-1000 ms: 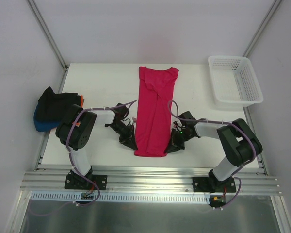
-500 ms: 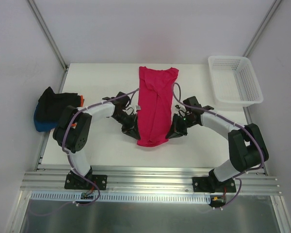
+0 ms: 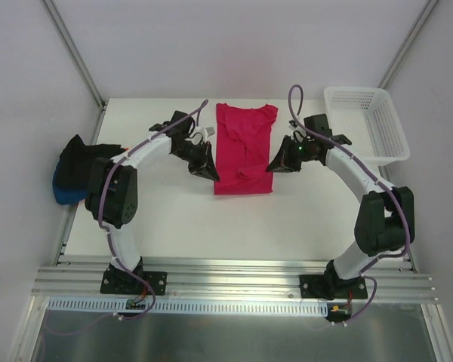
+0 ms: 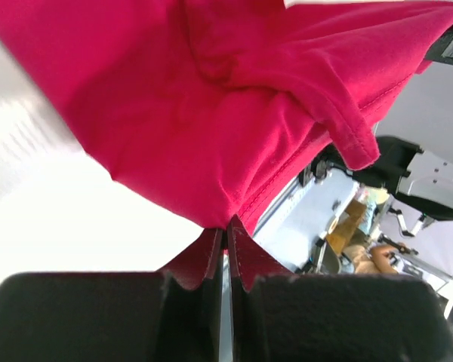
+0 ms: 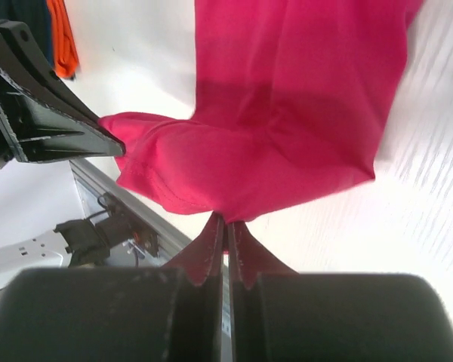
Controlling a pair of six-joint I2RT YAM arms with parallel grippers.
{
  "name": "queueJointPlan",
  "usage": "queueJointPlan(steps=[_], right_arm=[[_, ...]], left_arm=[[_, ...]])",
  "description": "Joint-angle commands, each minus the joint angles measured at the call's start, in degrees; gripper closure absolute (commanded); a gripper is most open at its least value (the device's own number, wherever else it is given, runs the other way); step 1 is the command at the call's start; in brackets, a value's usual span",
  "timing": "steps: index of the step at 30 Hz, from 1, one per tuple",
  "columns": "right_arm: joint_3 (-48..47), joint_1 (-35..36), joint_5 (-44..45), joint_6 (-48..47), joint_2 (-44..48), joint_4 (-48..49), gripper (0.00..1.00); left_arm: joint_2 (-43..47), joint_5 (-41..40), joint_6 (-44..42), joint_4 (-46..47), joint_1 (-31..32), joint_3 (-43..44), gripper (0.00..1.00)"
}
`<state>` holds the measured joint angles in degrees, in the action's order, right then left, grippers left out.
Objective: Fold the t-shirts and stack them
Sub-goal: Fold the folded rectangular tshirt in 1/3 of the way
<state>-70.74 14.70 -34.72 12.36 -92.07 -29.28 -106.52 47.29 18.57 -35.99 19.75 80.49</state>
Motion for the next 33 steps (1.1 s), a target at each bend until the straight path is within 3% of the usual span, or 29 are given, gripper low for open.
queueJointPlan(steps=[1,12,24,26,27,29,30,33], right_arm=[[-4.5,-0.9,0.7,-1.4,-2.8,1.5,1.0],[-7.6,-2.2,1.6,-2.2,-8.8,4.2,1.0],[-22.6,-3.8,3.6,-4.4,-24.0,8.2,1.0],[-25.2,-3.5,6.2,-4.4,-26.2,8.1,0.6],[-25.9,-3.4,7.9,-4.7,-28.1,7.9,0.48],[-27.3,-3.6,8.4,-5.2,-28.6,7.3,0.27],[-27.6,-3.6,8.4,-6.3,-28.5,7.0,0.22],[-25.7,-4.5,9.6,-6.6,-25.3,5.5,0.19]], left_arm=[[-3.2,0.2,-2.0,-1.0,-0.4,6.6,1.0],[-11.0,-1.3,-3.0,-1.3,-3.1,15.0,1.0],[-24.1,-6.7,-4.2,-0.8,-4.4,32.6,1.0],[-26.9,-11.8,-4.2,-0.4,-4.4,35.1,0.95],[-27.6,-13.7,-4.8,-0.3,-4.4,36.9,0.79],[-28.2,-17.9,-5.4,-0.3,-4.3,38.1,0.57],[-27.9,-21.4,-6.4,-0.3,-4.4,38.5,0.44],[-24.5,-24.9,-6.6,-0.4,-4.7,37.0,0.34]])
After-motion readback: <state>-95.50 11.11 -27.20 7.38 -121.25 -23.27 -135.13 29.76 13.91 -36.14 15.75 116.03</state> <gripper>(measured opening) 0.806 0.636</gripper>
